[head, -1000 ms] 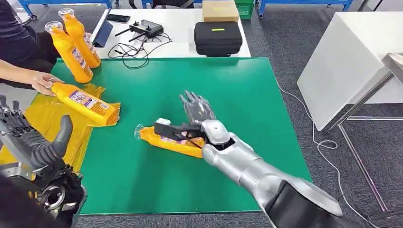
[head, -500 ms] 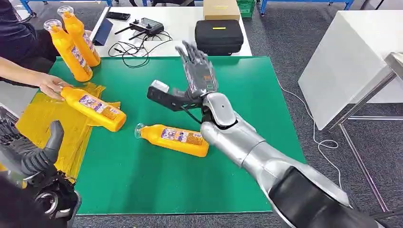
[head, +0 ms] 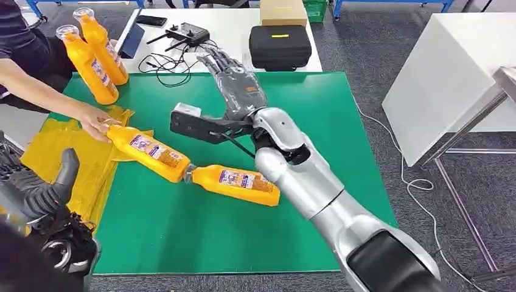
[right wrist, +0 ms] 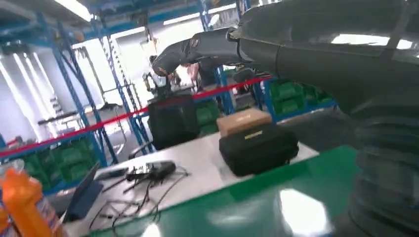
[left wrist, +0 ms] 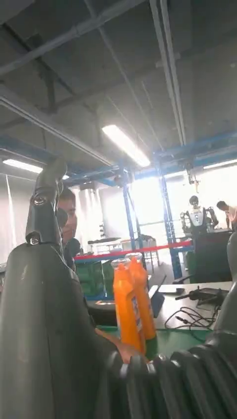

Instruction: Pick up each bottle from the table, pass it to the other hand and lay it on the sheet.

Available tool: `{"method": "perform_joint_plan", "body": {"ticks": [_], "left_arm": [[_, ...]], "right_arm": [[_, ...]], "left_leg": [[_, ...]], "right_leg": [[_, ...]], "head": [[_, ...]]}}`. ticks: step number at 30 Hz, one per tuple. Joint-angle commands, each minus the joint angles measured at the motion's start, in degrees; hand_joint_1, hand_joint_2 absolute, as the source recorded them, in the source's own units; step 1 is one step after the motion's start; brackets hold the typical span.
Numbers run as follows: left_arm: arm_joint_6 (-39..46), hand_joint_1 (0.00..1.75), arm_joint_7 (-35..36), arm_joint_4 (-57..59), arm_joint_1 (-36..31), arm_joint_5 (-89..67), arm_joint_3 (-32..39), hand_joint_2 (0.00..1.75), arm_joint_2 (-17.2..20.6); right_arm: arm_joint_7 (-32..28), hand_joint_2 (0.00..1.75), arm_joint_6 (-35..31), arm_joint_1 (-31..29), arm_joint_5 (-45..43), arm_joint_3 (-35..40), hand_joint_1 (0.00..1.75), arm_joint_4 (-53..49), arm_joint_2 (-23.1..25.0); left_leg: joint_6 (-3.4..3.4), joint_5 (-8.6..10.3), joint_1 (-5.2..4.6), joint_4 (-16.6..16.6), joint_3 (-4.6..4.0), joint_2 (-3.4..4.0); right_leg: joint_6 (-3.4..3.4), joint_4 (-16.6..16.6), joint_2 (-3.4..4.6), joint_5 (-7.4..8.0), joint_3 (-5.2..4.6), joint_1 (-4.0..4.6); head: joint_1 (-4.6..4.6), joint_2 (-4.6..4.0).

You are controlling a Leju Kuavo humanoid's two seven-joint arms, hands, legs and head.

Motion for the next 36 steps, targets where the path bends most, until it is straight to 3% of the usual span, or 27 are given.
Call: {"method": "perform_joint_plan", "body": {"ticks": [1, 5, 10, 23, 36], "left_arm": [[-0.63, 0.00, 0.30, 5.57, -3.45, 0.12, 0.55, 1.75, -0.54], [-0.96, 0.00, 0.30, 7.72, -4.87, 0.73, 0.53, 1.75, -0.50], [-0.63, 0.00, 0.30, 4.96, -1.56, 1.39, 0.98, 1.75, -0.45], [0.15, 0.00, 0.30, 2.49, 0.65, 2.03, 2.23, 1.75, 0.15], [0.86, 0.00, 0.30, 4.19, -1.51, 0.12, 2.51, 1.75, -1.82]], "right_arm": [[0.06, 1.75, 4.11, -1.76, 1.04, 0.10, 0.00, 10.08, 2.84], [2.01, 1.75, 6.54, 0.43, 3.53, 2.99, 0.00, 17.44, 4.16], [5.08, 1.75, 4.61, 1.71, 5.57, 4.17, 0.00, 20.74, 3.35], [10.02, 1.75, 9.19, 4.60, 9.84, 7.59, 0.00, 21.24, 0.60], [9.72, 1.75, 12.93, 4.13, 9.72, 6.89, 0.00, 22.92, 0.29]], "left_leg": [[0.03, -0.03, -0.04, -0.04, 0.10, 0.00], [0.04, -0.03, -0.04, -0.18, 0.34, -0.11], [0.02, -0.03, -0.03, -0.12, 0.15, 0.00], [0.02, -0.05, -0.02, -0.08, 0.07, 0.00], [0.04, -0.05, -0.04, -0.05, 0.05, -0.10]], "right_leg": [[0.04, -0.01, -0.08, -0.05, 0.09, -0.03], [0.04, -0.13, -0.22, -0.10, 0.36, -0.02], [0.02, -0.10, -0.07, -0.05, 0.17, -0.02], [0.03, -0.07, -0.08, -0.06, 0.09, -0.02], [0.05, -0.05, -0.23, -0.10, 0.10, -0.02]], "head": [[0.00, 0.00], [0.00, 0.00], [0.00, 0.00], [0.00, 0.00], [0.00, -0.02]]}}
